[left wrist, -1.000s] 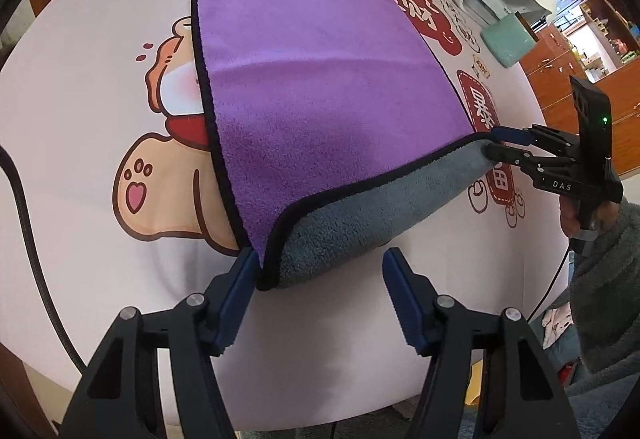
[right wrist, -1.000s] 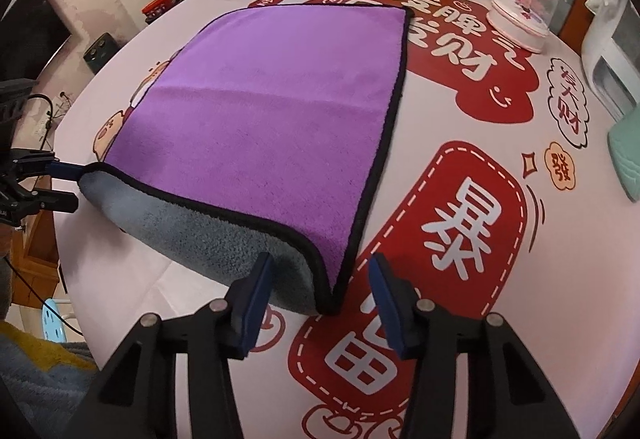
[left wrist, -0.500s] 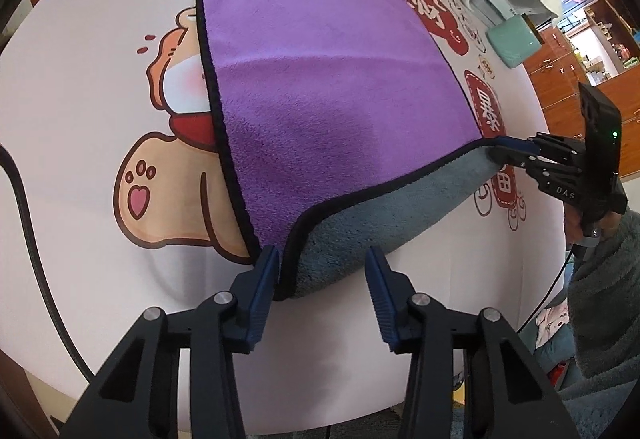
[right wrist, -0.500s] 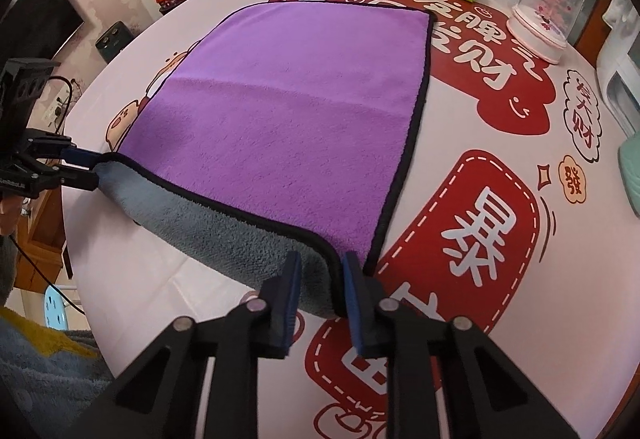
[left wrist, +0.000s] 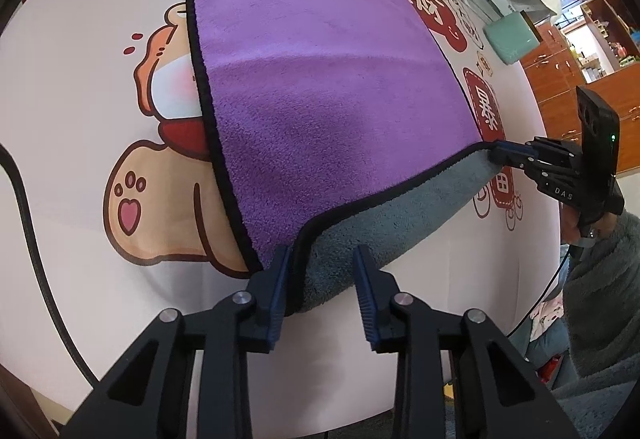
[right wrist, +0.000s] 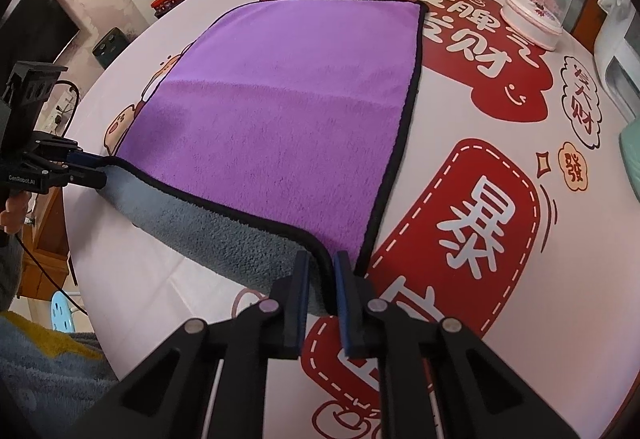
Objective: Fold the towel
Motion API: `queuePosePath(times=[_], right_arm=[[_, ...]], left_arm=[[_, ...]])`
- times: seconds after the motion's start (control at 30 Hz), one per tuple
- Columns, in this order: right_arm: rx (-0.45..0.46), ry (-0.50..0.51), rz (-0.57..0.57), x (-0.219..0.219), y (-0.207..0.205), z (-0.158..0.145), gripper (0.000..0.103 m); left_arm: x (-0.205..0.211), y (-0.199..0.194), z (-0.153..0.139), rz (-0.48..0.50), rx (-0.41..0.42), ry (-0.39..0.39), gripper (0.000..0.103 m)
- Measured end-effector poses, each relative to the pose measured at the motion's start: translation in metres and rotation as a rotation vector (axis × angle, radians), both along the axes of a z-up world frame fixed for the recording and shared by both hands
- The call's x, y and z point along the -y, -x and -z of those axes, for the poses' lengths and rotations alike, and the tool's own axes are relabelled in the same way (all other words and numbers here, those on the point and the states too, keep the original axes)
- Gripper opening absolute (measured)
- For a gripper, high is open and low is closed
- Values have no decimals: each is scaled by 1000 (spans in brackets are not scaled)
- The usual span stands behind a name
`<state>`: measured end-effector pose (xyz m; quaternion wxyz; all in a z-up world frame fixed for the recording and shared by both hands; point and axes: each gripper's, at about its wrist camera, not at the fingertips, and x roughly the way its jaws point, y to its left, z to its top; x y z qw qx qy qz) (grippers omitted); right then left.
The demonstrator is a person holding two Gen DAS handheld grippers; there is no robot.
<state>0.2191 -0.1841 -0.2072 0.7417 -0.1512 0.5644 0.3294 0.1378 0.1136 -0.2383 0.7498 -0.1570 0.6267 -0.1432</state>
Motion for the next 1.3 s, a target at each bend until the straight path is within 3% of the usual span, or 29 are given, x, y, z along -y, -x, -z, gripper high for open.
queuePosePath(times=[0.23,0.3,0.53,0.87,1.17,1.3], right_arm=[[-10,3,-4,-1,0,1,11],[1,7,-8,-2,1,-1,5],[70,22,5,-5,4,-13,5],[216,40,82,-16,-7,-44,5],[430,36,197,-49,-47,-85,5],[479,46,237,-67,-72,-91,5]], left_arm=[[0,2,0,-4,-3,-24,8],[1,3,-2,-7,4,-44,7],[6,4,-8,-12,9,-144,5],[-1,-15,-62,-90,185,-274,5],[-18,-62,-98,-159,287,-349,5],[-31,-92,-105,-202,317,-356,5]])
